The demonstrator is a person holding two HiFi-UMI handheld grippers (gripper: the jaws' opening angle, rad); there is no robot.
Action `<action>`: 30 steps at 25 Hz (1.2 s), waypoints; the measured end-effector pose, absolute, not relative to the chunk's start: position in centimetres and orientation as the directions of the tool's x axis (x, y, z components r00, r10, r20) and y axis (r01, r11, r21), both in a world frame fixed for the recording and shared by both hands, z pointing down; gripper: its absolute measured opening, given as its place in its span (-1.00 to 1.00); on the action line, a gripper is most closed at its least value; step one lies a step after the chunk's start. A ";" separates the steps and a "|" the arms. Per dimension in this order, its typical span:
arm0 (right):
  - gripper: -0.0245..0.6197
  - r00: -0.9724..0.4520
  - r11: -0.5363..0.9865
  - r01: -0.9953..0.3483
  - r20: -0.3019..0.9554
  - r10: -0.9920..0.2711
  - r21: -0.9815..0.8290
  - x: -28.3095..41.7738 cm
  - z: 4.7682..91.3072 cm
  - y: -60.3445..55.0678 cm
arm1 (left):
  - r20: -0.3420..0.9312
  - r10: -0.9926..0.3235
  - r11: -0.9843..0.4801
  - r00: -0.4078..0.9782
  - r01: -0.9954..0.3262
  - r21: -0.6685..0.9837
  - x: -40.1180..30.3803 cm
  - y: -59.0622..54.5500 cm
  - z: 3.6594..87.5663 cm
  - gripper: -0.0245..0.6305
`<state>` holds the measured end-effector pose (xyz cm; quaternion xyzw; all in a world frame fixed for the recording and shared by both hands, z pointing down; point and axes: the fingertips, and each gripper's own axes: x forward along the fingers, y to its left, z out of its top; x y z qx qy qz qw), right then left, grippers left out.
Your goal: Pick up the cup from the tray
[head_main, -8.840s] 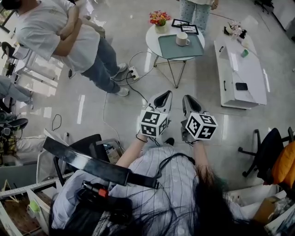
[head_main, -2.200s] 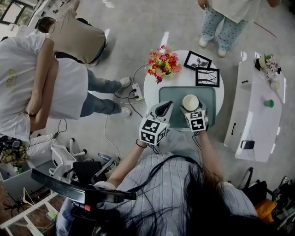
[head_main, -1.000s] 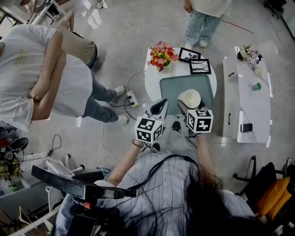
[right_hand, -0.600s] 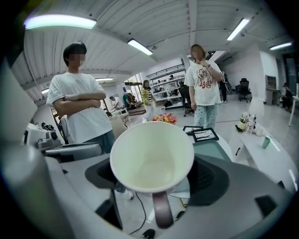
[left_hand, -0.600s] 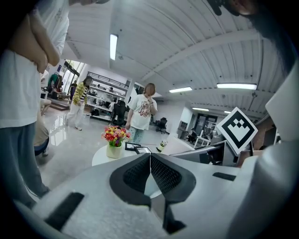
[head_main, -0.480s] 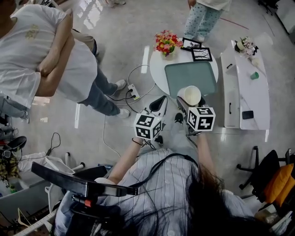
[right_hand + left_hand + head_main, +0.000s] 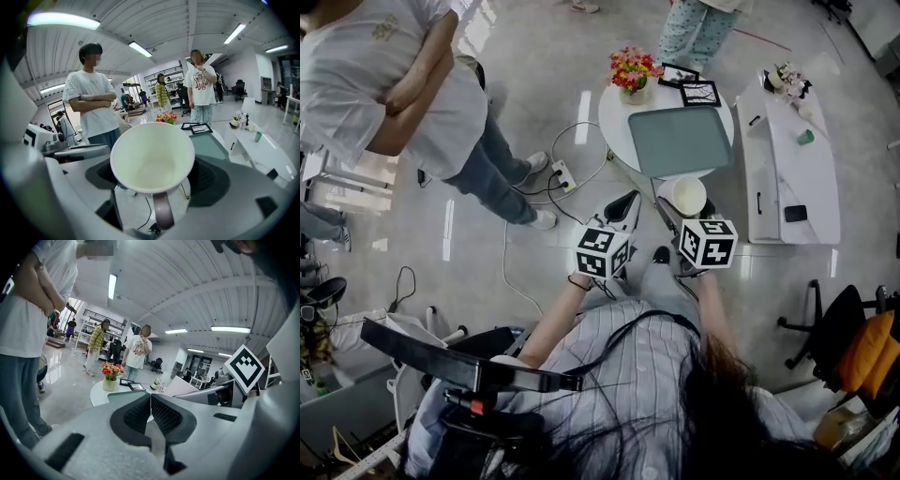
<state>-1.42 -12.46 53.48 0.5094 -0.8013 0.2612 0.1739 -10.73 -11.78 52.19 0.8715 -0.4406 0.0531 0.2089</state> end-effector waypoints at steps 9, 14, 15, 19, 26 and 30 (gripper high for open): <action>0.32 -0.449 0.363 -0.893 0.537 -0.714 -0.265 0.0 53.3 -9.7 | 0.283 -0.761 -0.509 0.584 -0.808 0.297 -9.7 -8.7 51.4 -0.88; 0.32 -0.477 0.412 -0.877 0.550 -0.686 -0.246 1.7 53.4 -7.8 | 0.283 -0.786 -0.476 0.550 -0.829 0.293 -7.9 -6.9 51.1 -0.88; 0.32 -0.483 0.421 -0.873 0.551 -0.680 -0.245 1.9 53.4 -7.3 | 0.280 -0.791 -0.470 0.545 -0.833 0.292 -7.5 -6.5 50.9 -0.88; 0.32 -0.508 0.452 -0.857 0.546 -0.666 -0.247 3.0 53.2 -5.8 | 0.272 -0.809 -0.449 0.521 -0.846 0.287 -6.2 -5.3 50.6 -0.88; 0.32 -0.541 0.487 -0.835 0.546 -0.640 -0.256 4.7 53.7 -2.5 | 0.269 -0.830 -0.416 0.488 -0.864 0.284 -4.4 -2.3 50.7 -0.88; 0.32 -0.556 0.498 -0.825 0.544 -0.629 -0.267 5.7 53.9 0.0 | 0.266 -0.841 -0.399 0.471 -0.872 0.283 -3.5 0.0 50.7 -0.88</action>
